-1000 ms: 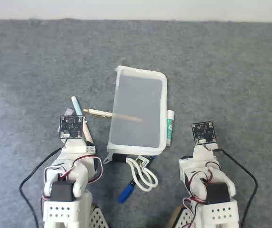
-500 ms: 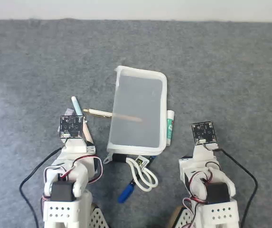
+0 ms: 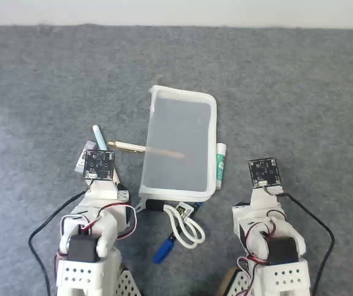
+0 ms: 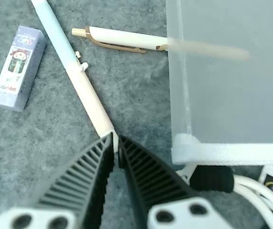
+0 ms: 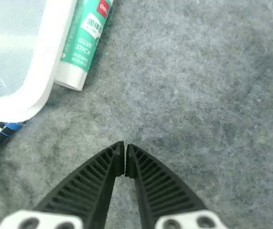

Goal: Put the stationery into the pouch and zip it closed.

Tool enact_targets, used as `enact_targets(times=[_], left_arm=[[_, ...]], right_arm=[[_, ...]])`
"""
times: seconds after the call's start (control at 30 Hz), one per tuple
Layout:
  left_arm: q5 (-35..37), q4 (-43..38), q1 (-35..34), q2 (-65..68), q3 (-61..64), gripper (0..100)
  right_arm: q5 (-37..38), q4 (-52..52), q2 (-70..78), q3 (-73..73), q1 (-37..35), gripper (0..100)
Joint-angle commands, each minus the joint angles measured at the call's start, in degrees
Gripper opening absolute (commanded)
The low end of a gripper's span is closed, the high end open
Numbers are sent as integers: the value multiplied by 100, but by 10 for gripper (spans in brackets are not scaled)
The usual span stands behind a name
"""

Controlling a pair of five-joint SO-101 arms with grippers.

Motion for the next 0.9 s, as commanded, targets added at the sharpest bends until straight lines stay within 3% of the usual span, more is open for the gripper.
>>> enact_targets(times=[0.0, 0.87], left_arm=[[-35, 44, 53, 18, -84, 12], [-62, -237, -70, 9, -75, 12]], right_arm=[[18, 22, -119, 123, 40, 6], [-18, 13, -119, 123, 31, 6]])
